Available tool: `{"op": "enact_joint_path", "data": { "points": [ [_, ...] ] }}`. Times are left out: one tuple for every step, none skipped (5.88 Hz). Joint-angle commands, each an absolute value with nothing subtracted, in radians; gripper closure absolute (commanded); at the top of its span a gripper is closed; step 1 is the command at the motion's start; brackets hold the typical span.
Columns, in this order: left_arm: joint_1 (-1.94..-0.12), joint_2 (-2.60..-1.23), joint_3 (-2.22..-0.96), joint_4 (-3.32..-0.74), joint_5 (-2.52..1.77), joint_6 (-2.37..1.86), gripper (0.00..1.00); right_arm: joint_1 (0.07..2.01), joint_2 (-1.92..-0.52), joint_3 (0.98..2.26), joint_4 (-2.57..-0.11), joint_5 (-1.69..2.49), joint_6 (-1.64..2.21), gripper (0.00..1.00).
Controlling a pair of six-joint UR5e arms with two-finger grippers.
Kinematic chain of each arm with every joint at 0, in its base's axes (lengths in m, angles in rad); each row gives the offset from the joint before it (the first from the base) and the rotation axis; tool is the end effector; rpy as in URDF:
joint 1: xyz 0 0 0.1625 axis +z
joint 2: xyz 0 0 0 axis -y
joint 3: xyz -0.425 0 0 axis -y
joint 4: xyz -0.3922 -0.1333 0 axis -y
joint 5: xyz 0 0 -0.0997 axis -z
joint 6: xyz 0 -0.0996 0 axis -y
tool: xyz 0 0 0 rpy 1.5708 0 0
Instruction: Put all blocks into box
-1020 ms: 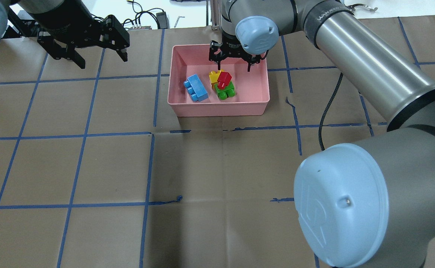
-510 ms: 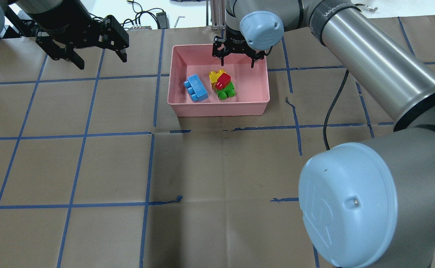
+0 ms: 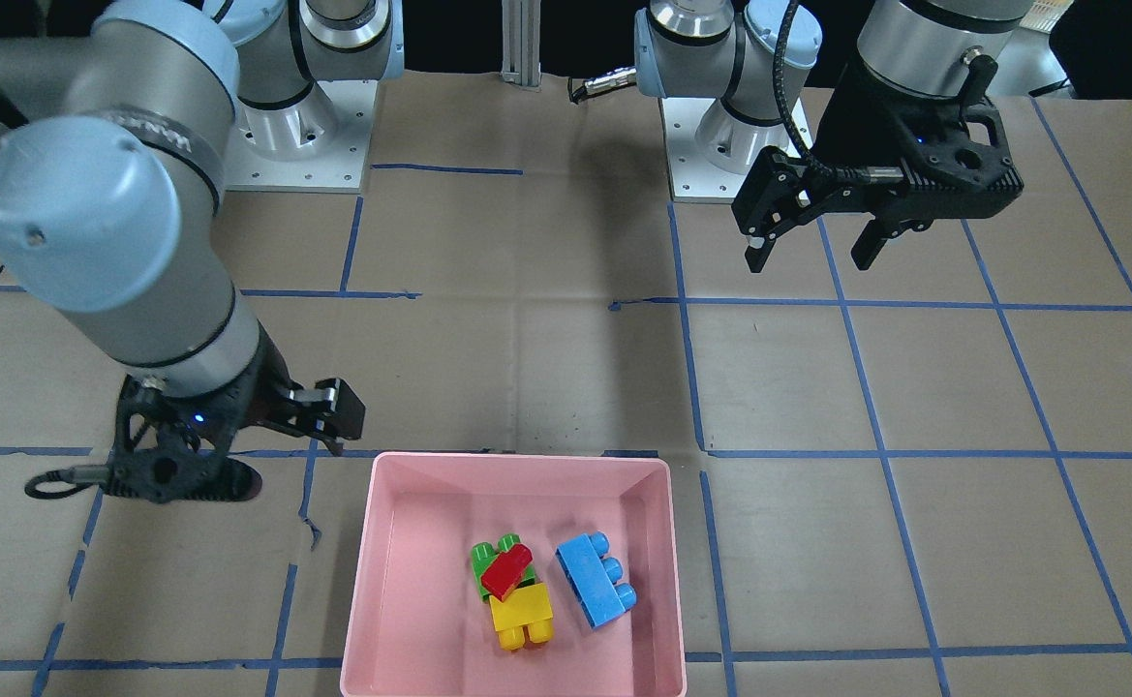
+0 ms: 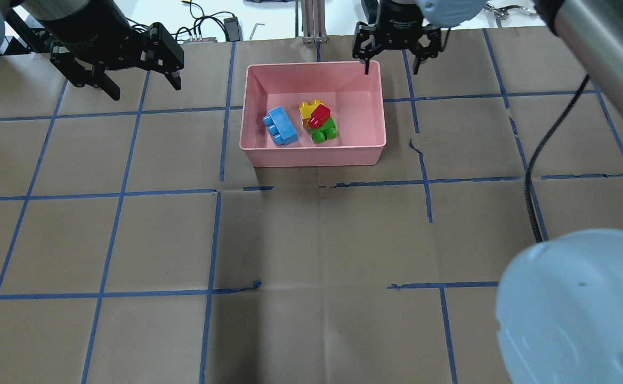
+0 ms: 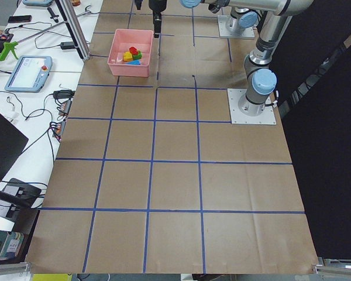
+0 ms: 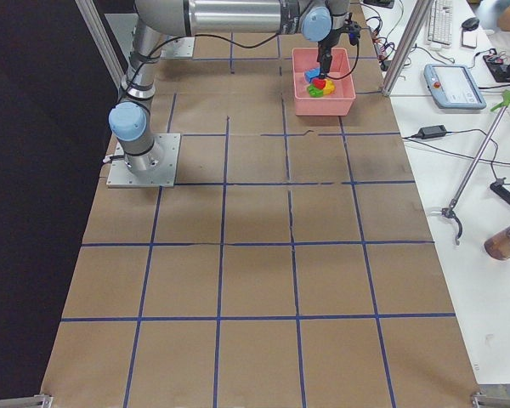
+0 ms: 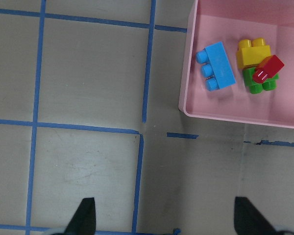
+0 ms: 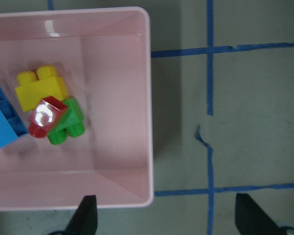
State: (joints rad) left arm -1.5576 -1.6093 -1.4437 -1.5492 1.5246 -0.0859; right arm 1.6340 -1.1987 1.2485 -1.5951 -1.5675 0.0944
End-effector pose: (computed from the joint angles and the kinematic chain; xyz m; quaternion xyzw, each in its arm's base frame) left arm -0.1311 -0.5188 0.5340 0.0482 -0.9971 0.0542 0.0250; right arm 0.1740 -0.6336 0.4368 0.0156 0.9998 0.0128 0.0006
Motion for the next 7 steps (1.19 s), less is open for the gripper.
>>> {"op": "enact_joint_path", "data": {
  "points": [
    [-1.559,-1.609,-1.443,-1.551,1.525,-0.086,0.01,1.598,-1.413,1.423,-1.553,-1.571,0.061,0.0],
    [-1.559,-1.606,-1.445,-1.554,1.525,-0.086,0.01,1.582,-1.471,1.457,-1.502,-1.569,0.057,0.0],
    [-1.559,-1.606,-1.439,-1.562,1.525,-0.086,0.01,1.586,-1.491,1.465,-1.499,-1.571,0.058,0.0],
    [-1.557,-1.606,-1.436,-1.568,1.525,-0.086,0.01,1.582,-1.493,1.463,-1.499,-1.574,0.058,0.0],
    [-1.557,-1.606,-1.436,-1.569,1.525,-0.086,0.01,1.583,-1.491,1.465,-1.502,-1.574,0.058,0.0],
    [-1.557,-1.606,-1.436,-1.572,1.523,-0.086,0.01,1.583,-1.486,1.465,-1.512,-1.574,0.058,0.0],
    [-1.557,-1.606,-1.436,-1.572,1.523,-0.086,0.01,1.585,-1.485,1.466,-1.514,-1.572,0.057,0.0]
  ]
}}
